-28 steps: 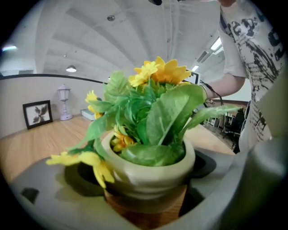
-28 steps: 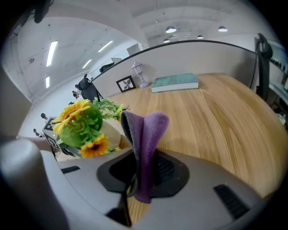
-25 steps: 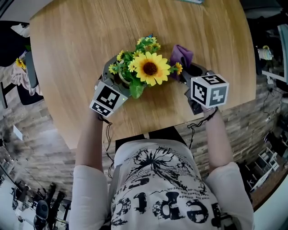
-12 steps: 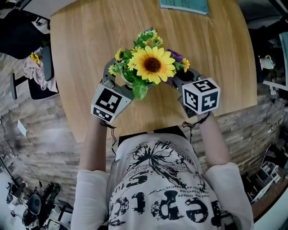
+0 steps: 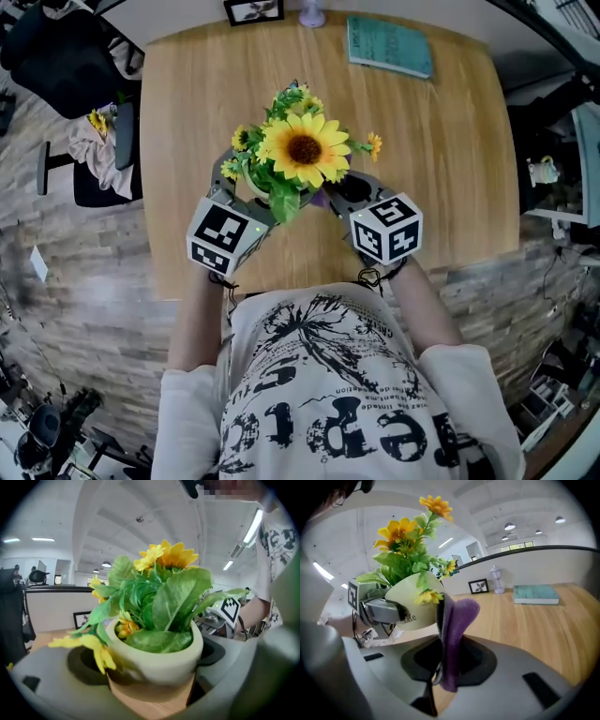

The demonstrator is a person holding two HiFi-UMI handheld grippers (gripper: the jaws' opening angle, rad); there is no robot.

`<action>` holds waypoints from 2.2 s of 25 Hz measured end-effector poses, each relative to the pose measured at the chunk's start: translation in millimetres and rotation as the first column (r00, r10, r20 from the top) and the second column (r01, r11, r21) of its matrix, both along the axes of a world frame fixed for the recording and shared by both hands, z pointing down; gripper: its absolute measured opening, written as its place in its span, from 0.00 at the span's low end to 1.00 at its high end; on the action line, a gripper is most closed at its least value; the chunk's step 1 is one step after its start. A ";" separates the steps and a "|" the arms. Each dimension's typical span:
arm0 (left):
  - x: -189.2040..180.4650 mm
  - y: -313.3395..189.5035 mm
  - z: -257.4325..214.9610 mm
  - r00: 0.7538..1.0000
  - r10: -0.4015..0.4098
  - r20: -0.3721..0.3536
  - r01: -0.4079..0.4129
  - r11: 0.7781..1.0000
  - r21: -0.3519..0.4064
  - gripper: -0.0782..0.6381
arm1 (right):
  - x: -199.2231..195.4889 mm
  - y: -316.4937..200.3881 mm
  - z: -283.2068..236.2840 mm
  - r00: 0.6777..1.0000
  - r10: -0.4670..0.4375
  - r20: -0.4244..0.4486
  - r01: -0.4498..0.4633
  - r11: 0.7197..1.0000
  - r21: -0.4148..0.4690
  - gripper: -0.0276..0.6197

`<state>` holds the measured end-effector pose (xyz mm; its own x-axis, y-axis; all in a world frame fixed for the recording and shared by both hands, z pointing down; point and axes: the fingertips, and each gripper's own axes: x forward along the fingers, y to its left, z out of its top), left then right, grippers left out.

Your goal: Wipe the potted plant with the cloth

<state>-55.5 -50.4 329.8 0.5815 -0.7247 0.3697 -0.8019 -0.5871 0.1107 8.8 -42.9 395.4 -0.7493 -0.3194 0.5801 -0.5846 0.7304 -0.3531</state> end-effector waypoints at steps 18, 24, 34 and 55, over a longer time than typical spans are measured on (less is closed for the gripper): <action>-20.1 -11.7 -31.4 1.000 -0.021 -0.018 0.022 0.999 0.048 0.86 | -53.2 -1.0 -33.2 0.987 -0.147 0.060 0.134 0.974 0.181 0.16; -14.8 -16.7 -43.5 0.996 -0.021 -0.083 0.026 0.998 0.057 0.86 | -61.7 7.2 -45.4 0.978 -0.178 0.111 0.159 0.975 0.158 0.15; -4.2 -18.9 -52.9 0.999 0.014 -0.041 -0.009 0.993 0.121 0.86 | -86.7 27.0 -45.8 0.964 -0.253 0.085 0.238 0.959 0.157 0.15; -43.6 -21.3 -40.0 0.998 -0.052 -0.044 0.059 0.984 0.167 0.85 | -93.4 32.7 -28.2 0.958 -0.278 0.071 0.268 0.955 0.126 0.15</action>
